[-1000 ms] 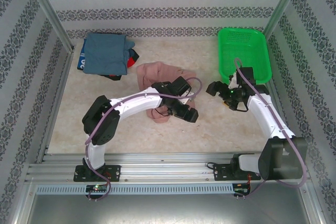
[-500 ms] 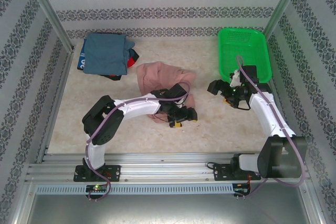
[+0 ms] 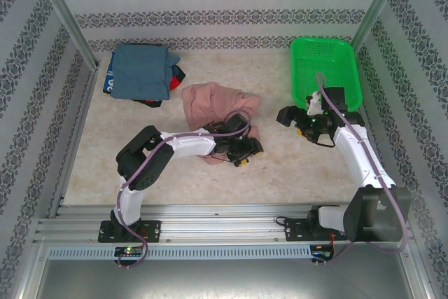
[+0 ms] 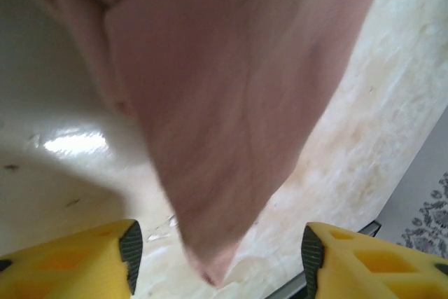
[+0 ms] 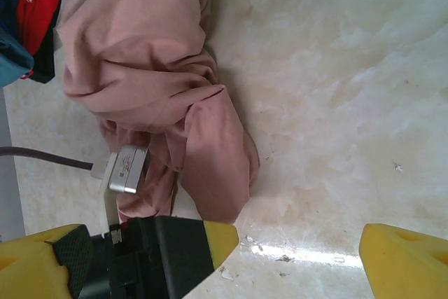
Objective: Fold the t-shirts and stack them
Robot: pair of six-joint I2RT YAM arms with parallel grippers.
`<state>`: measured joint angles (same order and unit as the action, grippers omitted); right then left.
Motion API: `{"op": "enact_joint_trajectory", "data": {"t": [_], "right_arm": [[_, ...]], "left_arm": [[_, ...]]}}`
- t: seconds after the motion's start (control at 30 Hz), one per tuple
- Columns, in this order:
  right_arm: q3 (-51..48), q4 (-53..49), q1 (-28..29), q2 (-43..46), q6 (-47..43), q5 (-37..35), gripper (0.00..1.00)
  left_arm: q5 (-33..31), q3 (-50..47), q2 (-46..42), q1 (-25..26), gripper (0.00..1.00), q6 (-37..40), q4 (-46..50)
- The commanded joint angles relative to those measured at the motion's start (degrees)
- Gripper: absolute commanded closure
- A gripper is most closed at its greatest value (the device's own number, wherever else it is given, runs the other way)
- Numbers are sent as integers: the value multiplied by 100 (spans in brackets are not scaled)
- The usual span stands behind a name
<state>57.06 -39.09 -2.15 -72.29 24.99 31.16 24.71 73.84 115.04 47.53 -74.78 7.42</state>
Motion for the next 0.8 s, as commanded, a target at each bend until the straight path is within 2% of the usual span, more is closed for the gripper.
{"op": "enact_joint_trajectory", "data": {"t": [0.0, 0.13, 0.27, 0.33, 0.57, 0.67, 0.77], "right_arm": [[-11, -138, -48, 128, -171, 119, 2], [-25, -143, -51, 145, -172, 187, 2], [-171, -126, -53, 178, -127, 222, 2], [-228, -105, -49, 204, -101, 242, 3], [-488, 41, -51, 274, 48, 223, 3], [-572, 115, -49, 392, 142, 105, 3], [-591, 217, -46, 510, 265, 5, 3]], "left_arm": [[-409, 389, 167, 11, 45, -82, -101], [-445, 507, 110, 11, 63, 26, -80], [-307, 411, 5, 11, 90, 0, -186], [-274, 394, -97, -13, 98, 48, -141], [-262, 816, -462, -225, 100, 469, 70], [-236, 1667, -541, -362, 100, 986, 398], [-254, 3015, -419, -393, 100, 1785, 1095]]}}
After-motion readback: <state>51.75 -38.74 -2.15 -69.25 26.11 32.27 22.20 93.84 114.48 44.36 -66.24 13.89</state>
